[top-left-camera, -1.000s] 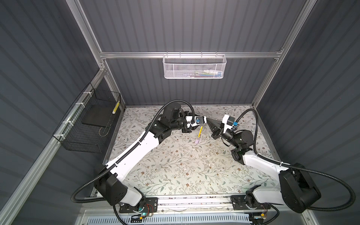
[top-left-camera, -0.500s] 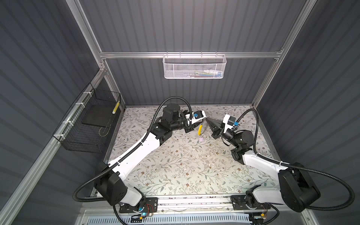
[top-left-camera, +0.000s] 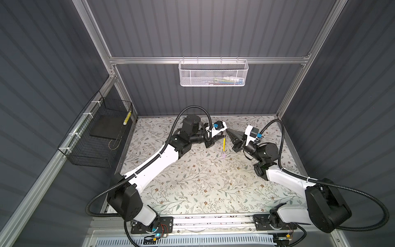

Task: Put the keys on the keyring

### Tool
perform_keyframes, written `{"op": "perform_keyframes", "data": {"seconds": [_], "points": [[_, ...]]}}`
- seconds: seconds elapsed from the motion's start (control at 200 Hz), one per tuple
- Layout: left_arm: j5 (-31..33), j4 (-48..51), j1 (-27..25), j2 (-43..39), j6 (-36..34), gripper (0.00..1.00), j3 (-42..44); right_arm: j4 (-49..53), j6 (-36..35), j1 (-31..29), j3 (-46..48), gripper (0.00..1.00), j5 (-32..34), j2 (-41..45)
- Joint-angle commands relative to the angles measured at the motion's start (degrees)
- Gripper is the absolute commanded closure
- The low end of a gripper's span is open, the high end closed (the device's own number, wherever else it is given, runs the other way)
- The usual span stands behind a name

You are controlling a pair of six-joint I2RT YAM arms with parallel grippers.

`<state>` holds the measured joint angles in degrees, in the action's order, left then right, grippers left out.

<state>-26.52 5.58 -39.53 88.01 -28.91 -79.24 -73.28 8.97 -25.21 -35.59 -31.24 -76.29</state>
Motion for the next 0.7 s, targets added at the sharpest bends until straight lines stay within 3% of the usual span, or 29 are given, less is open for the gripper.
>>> {"op": "perform_keyframes", "data": {"seconds": [0.0, 0.22, 0.365, 0.695], "points": [[2.1, -0.5, 0.3, 0.5, 2.4, 0.77, -3.3, -2.7, 0.2, 0.2, -0.9, 1.00, 0.7, 0.2], [3.9, -4.2, 0.2, 0.0, 3.0, 0.87, -2.3, -2.6, 0.8, 0.2, -0.9, 1.00, 2.4, -0.1], [5.1, -4.9, 0.1, -0.1, 2.3, 1.00, -0.3, -3.2, 2.8, 0.2, -1.3, 1.00, 6.0, -0.1], [12.7, -7.8, -4.3, 0.4, -4.2, 1.00, 2.6, -3.4, 8.6, 0.2, -3.0, 1.00, 11.4, 0.0]]}}
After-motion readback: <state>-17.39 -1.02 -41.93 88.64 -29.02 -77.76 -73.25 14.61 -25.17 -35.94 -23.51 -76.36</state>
